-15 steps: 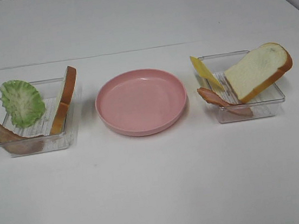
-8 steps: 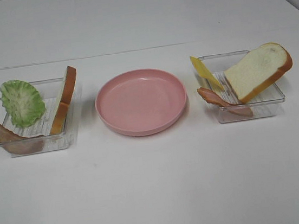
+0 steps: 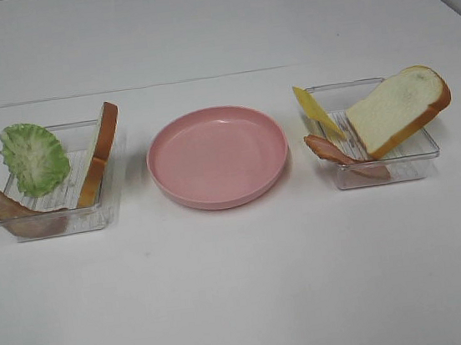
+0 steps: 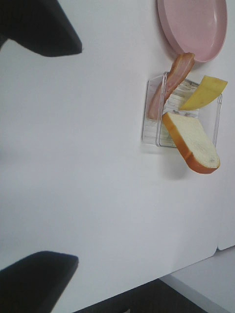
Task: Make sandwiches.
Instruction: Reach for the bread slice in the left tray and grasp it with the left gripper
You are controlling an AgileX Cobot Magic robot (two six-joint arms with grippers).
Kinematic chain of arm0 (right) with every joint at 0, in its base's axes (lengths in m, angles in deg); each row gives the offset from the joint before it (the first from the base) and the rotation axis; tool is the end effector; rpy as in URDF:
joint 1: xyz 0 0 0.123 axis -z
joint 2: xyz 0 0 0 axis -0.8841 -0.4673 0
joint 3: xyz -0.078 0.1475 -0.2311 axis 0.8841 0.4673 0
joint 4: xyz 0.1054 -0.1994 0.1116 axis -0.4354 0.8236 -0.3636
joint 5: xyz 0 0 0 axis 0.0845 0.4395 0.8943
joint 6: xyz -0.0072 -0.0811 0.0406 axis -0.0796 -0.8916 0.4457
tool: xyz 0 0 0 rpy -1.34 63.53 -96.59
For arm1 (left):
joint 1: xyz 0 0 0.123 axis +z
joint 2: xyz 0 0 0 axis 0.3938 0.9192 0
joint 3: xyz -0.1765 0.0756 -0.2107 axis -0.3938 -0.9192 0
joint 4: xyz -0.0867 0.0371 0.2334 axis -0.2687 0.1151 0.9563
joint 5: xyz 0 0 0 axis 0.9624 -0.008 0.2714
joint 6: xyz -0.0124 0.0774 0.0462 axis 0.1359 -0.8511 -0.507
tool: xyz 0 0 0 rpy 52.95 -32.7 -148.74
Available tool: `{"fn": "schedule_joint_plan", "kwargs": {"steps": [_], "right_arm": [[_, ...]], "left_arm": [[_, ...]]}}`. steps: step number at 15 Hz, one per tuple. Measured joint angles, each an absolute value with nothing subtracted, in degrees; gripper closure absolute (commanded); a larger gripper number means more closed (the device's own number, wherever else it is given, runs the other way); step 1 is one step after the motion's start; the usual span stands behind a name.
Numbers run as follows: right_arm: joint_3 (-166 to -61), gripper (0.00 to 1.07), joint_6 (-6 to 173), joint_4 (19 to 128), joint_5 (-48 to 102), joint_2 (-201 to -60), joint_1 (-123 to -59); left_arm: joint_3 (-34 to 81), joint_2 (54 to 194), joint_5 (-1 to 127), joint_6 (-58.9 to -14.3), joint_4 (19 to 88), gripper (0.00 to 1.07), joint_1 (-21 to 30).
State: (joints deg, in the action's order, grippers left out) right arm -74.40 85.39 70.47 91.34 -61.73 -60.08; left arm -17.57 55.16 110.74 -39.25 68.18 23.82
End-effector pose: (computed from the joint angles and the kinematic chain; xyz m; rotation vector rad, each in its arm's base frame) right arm -0.0057 0.0048 0.2778 -0.0142 2.0384 0.0163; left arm -0.0051 -0.0001 0.2814 0.1012 2.0010 0.0788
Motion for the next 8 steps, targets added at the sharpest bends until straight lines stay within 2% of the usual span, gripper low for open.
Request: {"fn": "schedule_joint_plan", "kwargs": {"steps": [8], "right_arm": [[-74.4, 0.08, 85.4, 70.5, 91.3, -61.7, -60.1]], "left_arm": [[-17.6, 55.2, 110.7, -39.2, 68.2, 0.09, 23.8]]}}
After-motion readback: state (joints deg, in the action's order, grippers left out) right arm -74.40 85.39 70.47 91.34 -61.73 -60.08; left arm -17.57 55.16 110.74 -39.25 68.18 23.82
